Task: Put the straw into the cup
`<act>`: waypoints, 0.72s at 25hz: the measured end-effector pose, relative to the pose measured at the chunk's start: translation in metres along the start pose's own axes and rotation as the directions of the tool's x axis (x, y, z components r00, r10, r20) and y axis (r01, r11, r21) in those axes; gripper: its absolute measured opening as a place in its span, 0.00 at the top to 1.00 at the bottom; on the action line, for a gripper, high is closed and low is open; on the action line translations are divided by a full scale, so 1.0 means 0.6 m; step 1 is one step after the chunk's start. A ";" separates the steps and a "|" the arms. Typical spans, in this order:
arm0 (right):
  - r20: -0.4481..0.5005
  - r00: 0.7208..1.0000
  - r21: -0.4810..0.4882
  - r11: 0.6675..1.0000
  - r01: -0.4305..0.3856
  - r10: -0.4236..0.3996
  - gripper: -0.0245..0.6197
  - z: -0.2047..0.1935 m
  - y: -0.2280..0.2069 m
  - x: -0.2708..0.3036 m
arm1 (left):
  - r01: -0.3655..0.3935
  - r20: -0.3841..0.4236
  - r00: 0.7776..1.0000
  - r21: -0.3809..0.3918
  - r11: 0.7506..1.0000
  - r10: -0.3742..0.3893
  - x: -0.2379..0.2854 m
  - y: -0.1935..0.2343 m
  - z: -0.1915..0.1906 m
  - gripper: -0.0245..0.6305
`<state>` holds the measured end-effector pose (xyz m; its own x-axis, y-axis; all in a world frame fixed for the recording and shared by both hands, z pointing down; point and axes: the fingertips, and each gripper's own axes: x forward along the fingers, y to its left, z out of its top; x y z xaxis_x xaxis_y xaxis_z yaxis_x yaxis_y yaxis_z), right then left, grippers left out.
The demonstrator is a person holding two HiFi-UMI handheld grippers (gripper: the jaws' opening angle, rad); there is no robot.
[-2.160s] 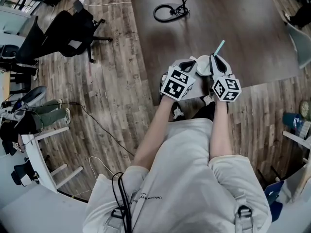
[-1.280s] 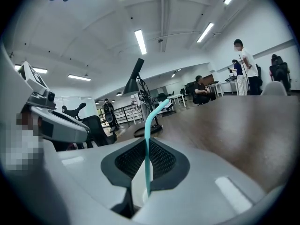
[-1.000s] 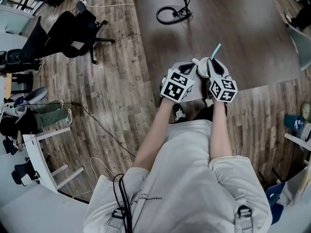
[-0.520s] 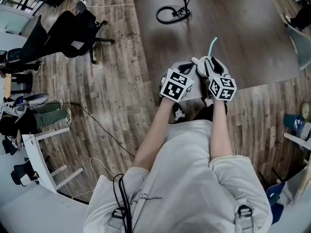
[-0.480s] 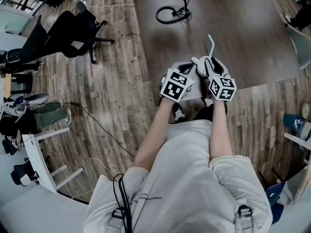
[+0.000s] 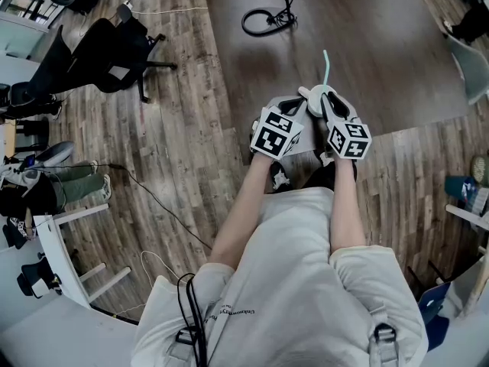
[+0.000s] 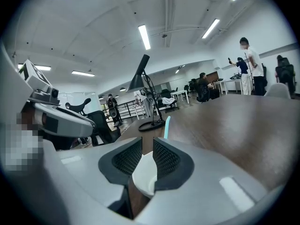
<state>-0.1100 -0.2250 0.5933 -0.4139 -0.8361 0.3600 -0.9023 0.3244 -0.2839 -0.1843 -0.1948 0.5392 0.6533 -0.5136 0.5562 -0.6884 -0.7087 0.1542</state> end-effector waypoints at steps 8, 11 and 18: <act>0.013 0.999 0.014 0.999 0.034 -0.034 0.91 0.003 -0.005 -0.021 | 0.003 -0.002 1.000 0.005 1.000 -0.003 -0.002 -0.002 -0.008 0.96; 0.023 0.999 0.056 0.998 0.036 -0.037 0.92 0.004 -0.004 -0.034 | 0.011 -0.015 1.000 0.004 1.000 -0.011 0.000 -0.007 -0.017 0.96; -0.023 0.999 0.055 0.997 0.046 -0.044 0.92 -0.008 -0.016 -0.043 | 0.016 -0.010 1.000 -0.002 1.000 -0.016 0.002 -0.012 -0.020 0.96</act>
<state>-0.0914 -0.2046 0.5911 -0.3760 -0.8393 0.3927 -0.9122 0.2609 -0.3159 -0.1824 -0.1841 0.5485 0.6616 -0.4972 0.5613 -0.6781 -0.7163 0.1647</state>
